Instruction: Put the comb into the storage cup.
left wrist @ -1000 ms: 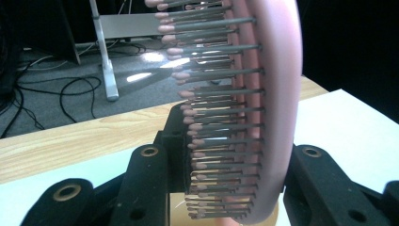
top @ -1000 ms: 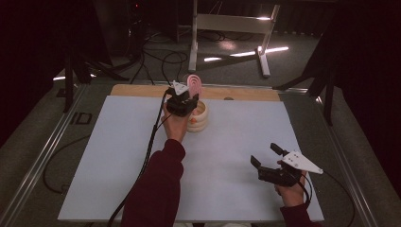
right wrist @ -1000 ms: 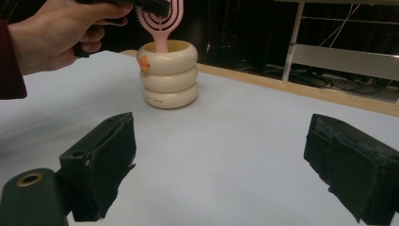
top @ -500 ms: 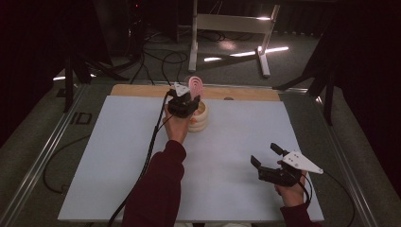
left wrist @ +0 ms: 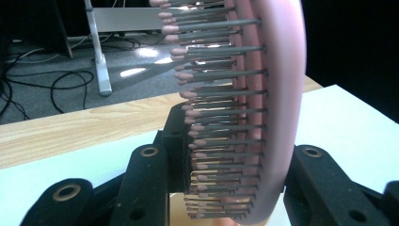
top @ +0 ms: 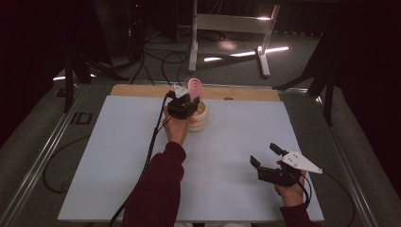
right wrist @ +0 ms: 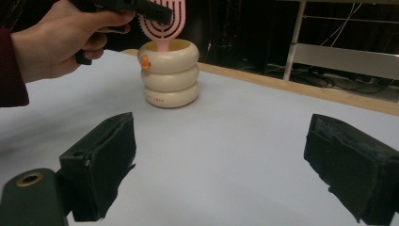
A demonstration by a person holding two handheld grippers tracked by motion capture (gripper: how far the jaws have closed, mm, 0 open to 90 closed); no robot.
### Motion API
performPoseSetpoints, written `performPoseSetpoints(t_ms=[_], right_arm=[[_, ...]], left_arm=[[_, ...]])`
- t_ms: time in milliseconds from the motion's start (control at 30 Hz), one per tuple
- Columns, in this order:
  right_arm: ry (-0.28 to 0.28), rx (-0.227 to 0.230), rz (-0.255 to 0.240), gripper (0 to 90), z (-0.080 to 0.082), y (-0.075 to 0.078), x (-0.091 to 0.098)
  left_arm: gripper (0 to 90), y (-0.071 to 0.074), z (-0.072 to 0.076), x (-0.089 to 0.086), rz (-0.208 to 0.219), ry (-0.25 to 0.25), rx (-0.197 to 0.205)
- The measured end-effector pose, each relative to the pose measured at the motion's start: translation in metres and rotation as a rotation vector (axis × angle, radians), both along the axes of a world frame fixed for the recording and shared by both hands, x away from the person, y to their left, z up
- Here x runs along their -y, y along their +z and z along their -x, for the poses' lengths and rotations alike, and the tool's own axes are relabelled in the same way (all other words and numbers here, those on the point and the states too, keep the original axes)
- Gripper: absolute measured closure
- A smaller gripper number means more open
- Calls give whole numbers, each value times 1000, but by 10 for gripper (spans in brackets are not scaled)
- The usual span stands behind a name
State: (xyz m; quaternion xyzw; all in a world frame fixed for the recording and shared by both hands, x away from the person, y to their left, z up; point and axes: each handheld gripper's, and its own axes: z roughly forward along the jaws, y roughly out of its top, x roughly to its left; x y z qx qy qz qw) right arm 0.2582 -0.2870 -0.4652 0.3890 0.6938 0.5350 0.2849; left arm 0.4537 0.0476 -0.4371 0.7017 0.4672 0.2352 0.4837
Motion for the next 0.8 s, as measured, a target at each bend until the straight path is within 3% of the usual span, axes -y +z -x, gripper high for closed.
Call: performPoseSetpoints(t_ms=[800], right_arm=[[7, -4, 2, 96, -1, -1, -3]], left_arm=[[631, 0, -5, -16, 20, 4, -48]])
